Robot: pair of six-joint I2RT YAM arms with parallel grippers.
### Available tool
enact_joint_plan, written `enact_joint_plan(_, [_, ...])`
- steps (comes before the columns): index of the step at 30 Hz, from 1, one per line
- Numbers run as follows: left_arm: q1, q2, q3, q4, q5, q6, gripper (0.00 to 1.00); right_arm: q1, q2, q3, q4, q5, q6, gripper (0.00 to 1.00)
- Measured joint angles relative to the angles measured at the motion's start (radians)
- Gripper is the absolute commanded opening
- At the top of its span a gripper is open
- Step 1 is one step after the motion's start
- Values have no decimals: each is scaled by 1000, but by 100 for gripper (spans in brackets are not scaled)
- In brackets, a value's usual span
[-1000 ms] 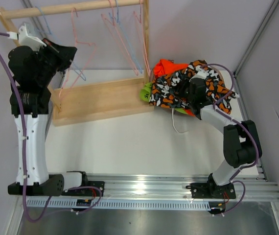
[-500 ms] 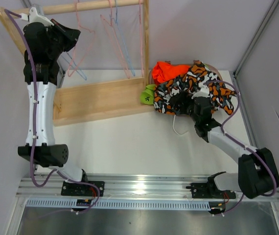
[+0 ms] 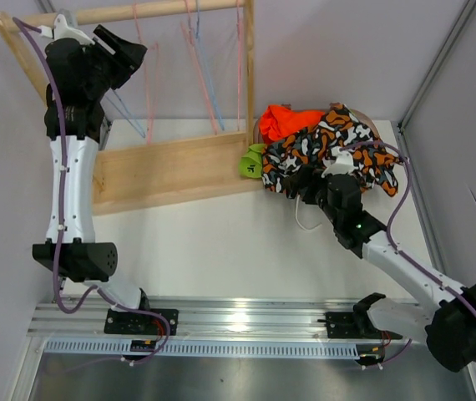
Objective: Remove the shorts from the hanger
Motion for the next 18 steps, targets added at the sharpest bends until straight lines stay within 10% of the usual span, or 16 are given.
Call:
enact_joint_plan(3, [1, -44, -45, -1, 2, -1, 87, 9, -45, 75, -71, 27, -34, 99])
enact_joint_plan(18, [2, -570, -328, -17, 63, 115, 99, 28, -389, 404, -343, 58, -146, 99])
